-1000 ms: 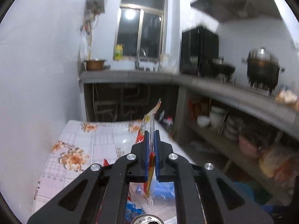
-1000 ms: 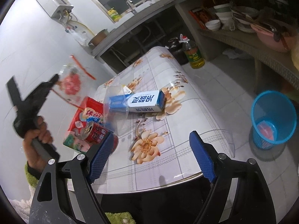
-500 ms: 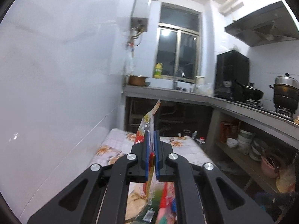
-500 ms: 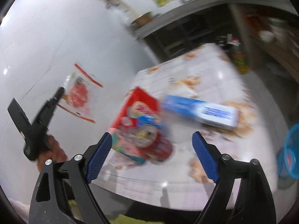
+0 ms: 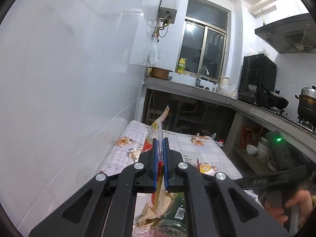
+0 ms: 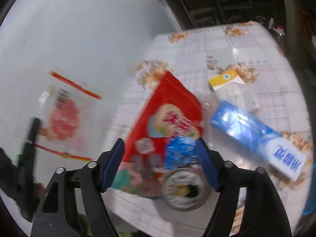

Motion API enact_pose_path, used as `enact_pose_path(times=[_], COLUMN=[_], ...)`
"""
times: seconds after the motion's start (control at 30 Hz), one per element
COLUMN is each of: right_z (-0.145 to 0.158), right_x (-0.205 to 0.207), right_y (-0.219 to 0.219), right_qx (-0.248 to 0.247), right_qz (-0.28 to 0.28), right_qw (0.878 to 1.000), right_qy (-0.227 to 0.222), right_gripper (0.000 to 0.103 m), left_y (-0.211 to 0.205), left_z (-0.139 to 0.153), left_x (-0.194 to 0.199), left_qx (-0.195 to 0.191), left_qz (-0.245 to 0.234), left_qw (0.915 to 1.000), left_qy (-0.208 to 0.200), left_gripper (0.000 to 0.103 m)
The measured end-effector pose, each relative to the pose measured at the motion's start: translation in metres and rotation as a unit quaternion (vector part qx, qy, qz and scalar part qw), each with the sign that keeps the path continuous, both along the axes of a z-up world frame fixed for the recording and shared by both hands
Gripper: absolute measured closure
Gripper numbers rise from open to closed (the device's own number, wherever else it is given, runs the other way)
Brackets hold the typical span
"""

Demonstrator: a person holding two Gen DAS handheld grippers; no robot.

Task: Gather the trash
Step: 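Grasp the blue plastic wrapper with the right tool while the left tool holds its wrapper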

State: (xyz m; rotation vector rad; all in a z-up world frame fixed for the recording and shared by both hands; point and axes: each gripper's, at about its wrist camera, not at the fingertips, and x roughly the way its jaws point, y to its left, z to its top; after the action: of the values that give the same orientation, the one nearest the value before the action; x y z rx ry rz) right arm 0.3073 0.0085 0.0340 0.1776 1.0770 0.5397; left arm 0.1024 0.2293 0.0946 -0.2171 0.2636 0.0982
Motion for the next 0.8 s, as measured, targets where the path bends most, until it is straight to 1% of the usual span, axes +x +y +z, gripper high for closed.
enact_pose_path(times=[0.03, 0.17, 0.27, 0.37, 0.4, 0.43, 0.5, 0.6, 0.73, 0.8], right_z=[-0.005, -0.019, -0.028, -0.037, -0.041, -0.043, -0.048, -0.047, -0.039, -0.032], right_x=[0.004, 0.012, 0.017, 0.02, 0.022, 0.023, 0.025, 0.023, 0.023, 0.021], right_y=[0.002, 0.009, 0.018, 0.026, 0.028, 0.028, 0.025, 0.02, 0.008, -0.001], right_qx=[-0.015, -0.034, -0.053, -0.073, -0.075, -0.075, -0.068, -0.057, -0.028, -0.006], right_qz=[0.009, 0.046, 0.061, 0.069, 0.072, 0.072, 0.07, 0.063, 0.045, 0.031], right_qw=[1.0, 0.998, 0.995, 0.993, 0.992, 0.992, 0.992, 0.993, 0.997, 0.999], right_qy=[0.011, 0.041, 0.056, 0.066, 0.072, 0.077, 0.086, 0.078, 0.059, 0.045], right_gripper=[0.036, 0.038, 0.039, 0.045, 0.05, 0.058, 0.067, 0.074, 0.077, 0.077], left_y=[0.002, 0.007, 0.007, 0.007, 0.008, 0.008, 0.01, 0.013, 0.014, 0.014], left_z=[-0.001, -0.005, -0.01, -0.012, -0.013, -0.014, -0.015, -0.015, -0.013, -0.011], left_x=[0.0, 0.006, 0.009, 0.01, 0.01, 0.01, 0.01, 0.012, 0.013, 0.014], left_qx=[-0.001, -0.011, -0.017, -0.019, -0.02, -0.021, -0.024, -0.026, -0.026, -0.026], left_qz=[-0.001, -0.01, -0.016, -0.02, -0.02, -0.021, -0.023, -0.025, -0.025, -0.025], left_qw=[1.0, 0.9999, 0.9997, 0.9995, 0.9995, 0.9994, 0.9993, 0.9992, 0.9993, 0.9993], left_qy=[0.001, 0.006, 0.011, 0.013, 0.014, 0.014, 0.016, 0.017, 0.013, 0.01], left_gripper=[0.099, 0.099, 0.099, 0.099, 0.099, 0.099, 0.099, 0.099, 0.099, 0.099])
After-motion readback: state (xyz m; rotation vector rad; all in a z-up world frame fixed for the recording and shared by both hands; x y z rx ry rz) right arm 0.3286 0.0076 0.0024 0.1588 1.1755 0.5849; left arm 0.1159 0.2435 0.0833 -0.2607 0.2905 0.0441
